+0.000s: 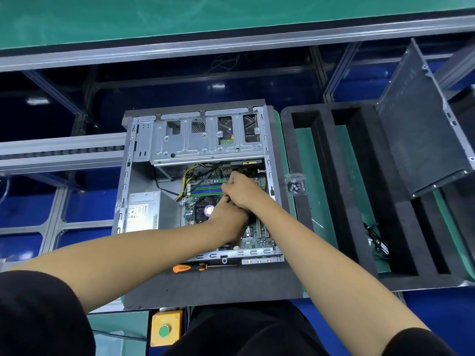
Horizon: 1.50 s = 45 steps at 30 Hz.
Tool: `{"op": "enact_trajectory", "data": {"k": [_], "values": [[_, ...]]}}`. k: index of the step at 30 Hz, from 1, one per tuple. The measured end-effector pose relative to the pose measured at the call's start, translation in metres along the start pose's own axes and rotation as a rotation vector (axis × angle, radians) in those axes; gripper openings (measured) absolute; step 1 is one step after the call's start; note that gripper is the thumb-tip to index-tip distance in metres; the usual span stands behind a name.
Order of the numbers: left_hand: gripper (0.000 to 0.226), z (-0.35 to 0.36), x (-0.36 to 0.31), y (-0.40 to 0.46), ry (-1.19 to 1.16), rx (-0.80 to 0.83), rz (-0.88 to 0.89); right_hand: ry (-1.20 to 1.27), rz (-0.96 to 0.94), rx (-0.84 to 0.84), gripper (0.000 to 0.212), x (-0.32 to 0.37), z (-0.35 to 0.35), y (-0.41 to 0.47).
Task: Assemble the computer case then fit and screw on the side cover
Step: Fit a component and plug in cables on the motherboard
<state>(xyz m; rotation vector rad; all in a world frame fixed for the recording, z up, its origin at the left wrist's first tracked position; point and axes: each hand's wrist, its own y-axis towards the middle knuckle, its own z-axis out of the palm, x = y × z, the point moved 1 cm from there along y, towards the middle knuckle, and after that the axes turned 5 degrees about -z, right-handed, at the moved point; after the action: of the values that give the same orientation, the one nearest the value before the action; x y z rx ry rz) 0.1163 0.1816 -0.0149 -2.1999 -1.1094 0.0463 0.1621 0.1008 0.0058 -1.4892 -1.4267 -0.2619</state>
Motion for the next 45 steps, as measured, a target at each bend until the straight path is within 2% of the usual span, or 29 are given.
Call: {"op": "enact_trajectory", "data": {"k": [5,8,10,13,15,17,19,21,29,35,37,40,42,45], "values": [[0.047,-0.004,-0.002,0.003,0.022,0.041,0.031,-0.038,-0.005,0.005,0.019,0.0,0.0,0.001],[0.036,-0.006,0.005,0.0,-0.021,0.025,0.149,-0.046,-0.015,-0.003,0.018,0.0,0.0,0.0],[0.028,-0.006,0.019,-0.007,-0.196,0.026,0.261,-0.057,-0.027,0.002,0.018,0.001,0.001,0.0],[0.021,-0.013,0.045,-0.025,-0.661,0.015,0.368,-0.075,-0.061,0.007,0.018,0.004,0.001,-0.002],[0.019,-0.017,0.062,-0.041,-0.803,-0.045,0.392,-0.09,-0.085,-0.003,0.021,0.005,0.002,-0.002],[0.021,-0.014,0.077,-0.059,-0.868,-0.003,0.37,-0.114,-0.111,0.001,0.024,0.005,0.003,-0.002],[0.024,-0.005,0.086,-0.076,-0.89,0.12,0.32,-0.14,-0.122,0.007,0.025,0.004,0.004,-0.002],[0.023,0.003,0.087,-0.087,-0.874,0.176,0.3,-0.151,-0.139,0.011,0.025,0.002,0.006,-0.003],[0.015,0.003,0.079,-0.099,-0.913,0.118,0.276,-0.359,-0.228,-0.074,0.02,0.005,0.008,-0.017],[0.028,-0.004,0.081,-0.102,-0.928,0.145,0.265,-0.294,-0.43,-0.179,0.002,0.004,0.01,-0.051],[0.028,-0.011,0.08,-0.1,-0.945,0.089,0.263,-0.239,-0.49,-0.222,0.004,0.003,0.006,-0.067],[0.027,-0.028,0.074,-0.096,-0.962,-0.033,0.275,0.017,-0.526,-0.353,0.007,-0.002,-0.001,-0.093],[0.029,-0.044,0.067,-0.095,-0.985,-0.145,0.251,0.163,-0.535,-0.483,0.01,-0.014,-0.01,-0.111],[0.026,-0.073,0.047,-0.088,-1.009,-0.33,0.22,0.238,-0.482,-0.69,0.016,-0.046,-0.033,-0.132]]}}
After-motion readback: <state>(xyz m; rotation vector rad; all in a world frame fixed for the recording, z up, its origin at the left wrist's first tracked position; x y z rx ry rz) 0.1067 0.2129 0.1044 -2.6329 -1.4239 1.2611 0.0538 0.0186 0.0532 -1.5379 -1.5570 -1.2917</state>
